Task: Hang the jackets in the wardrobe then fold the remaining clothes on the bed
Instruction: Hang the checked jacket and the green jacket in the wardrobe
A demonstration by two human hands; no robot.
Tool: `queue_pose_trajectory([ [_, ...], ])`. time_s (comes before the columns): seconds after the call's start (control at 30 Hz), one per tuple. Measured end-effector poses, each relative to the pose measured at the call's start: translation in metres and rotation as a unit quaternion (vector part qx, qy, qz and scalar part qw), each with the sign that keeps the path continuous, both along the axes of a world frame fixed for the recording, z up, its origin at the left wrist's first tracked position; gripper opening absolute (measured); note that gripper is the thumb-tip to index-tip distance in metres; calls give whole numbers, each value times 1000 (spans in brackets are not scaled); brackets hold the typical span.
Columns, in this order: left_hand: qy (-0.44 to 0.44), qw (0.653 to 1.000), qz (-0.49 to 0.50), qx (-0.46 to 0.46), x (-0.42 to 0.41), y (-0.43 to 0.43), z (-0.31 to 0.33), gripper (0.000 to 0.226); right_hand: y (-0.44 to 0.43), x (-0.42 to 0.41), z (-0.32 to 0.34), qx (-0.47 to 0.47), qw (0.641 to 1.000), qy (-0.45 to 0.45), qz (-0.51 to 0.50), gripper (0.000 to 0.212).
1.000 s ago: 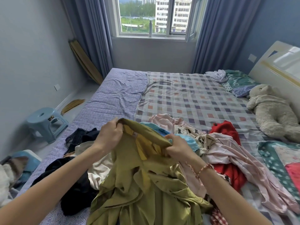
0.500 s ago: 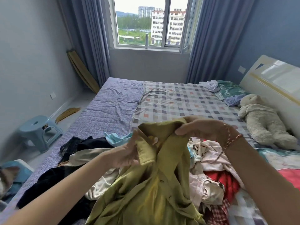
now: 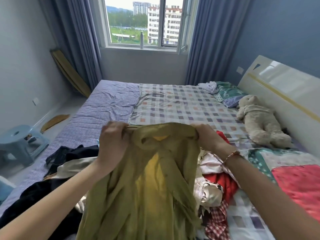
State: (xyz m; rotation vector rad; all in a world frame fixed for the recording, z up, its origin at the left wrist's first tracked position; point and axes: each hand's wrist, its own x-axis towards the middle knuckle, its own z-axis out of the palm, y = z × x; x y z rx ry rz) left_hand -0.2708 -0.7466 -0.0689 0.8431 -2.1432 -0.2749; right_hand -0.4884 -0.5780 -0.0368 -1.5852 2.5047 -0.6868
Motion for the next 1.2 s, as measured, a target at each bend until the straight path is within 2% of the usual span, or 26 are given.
queue_pose_trajectory([
  [0.07,-1,994,25,-108,4,-8,8,25,-6,1,-12,-79,995,55,-5,25],
  [0.1,2,993,24,-114,6,-10,12,20,-11,2,-17,-106,991,81,-24,25],
  [0.13,15,997,11,-76,6,-12,12,18,-16,-2,-24,-121,988,79,-52,24],
  [0.2,73,994,-27,82,12,-11,16,24,-26,-2,-27,-135,987,-37,-85,16],
  [0.27,87,974,-51,202,21,-16,12,27,-29,3,-24,-136,967,-210,-46,37],
  [0.3,56,975,-58,209,30,-21,8,26,-28,6,-22,-135,956,-257,-29,44],
  [0.37,-24,970,-106,215,54,-28,5,43,-19,10,-18,-104,958,-266,0,44],
  [0.43,-71,947,-160,270,76,-31,14,65,-7,12,-10,-59,968,-242,37,38],
  [0.5,-128,897,-207,369,91,-31,30,71,4,13,7,-23,955,-284,84,31],
  [0.53,-166,855,-234,433,96,-33,40,70,8,12,17,5,939,-324,114,28],
  [0.6,-241,755,-269,548,102,-46,61,66,9,3,36,71,881,-433,176,22],
  [0.67,-319,687,-310,575,98,-70,82,54,-5,-13,52,153,839,-478,210,59],
  [0.7,-355,684,-310,556,91,-78,89,43,-13,-19,58,200,836,-464,216,68],
  [0.73,-383,698,-290,531,79,-88,89,34,-27,-25,57,243,846,-425,212,63],
  [0.83,-419,799,-168,397,20,-136,45,14,-95,-40,25,311,915,-241,93,44],
  [0.87,-423,837,-110,328,-1,-154,16,15,-120,-47,2,290,939,-177,44,38],
  [0.93,-369,898,7,239,-30,-169,-45,17,-153,-55,-55,178,982,-55,-40,27],
  [1.0,-299,920,116,227,-43,-164,-107,34,-169,-53,-120,72,991,15,-110,25],
  [1.03,-287,918,135,237,-46,-152,-134,37,-168,-45,-147,41,992,-11,-122,26],
  [1.07,-293,911,117,266,-51,-142,-167,36,-170,-39,-180,39,989,-84,-118,25],
  [1.13,-295,897,41,327,-53,-107,-213,28,-162,-18,-223,75,970,-217,-86,20],
  [1.2,-321,882,-11,344,-55,-79,-252,28,-152,-2,-270,117,949,-286,-67,23],
])
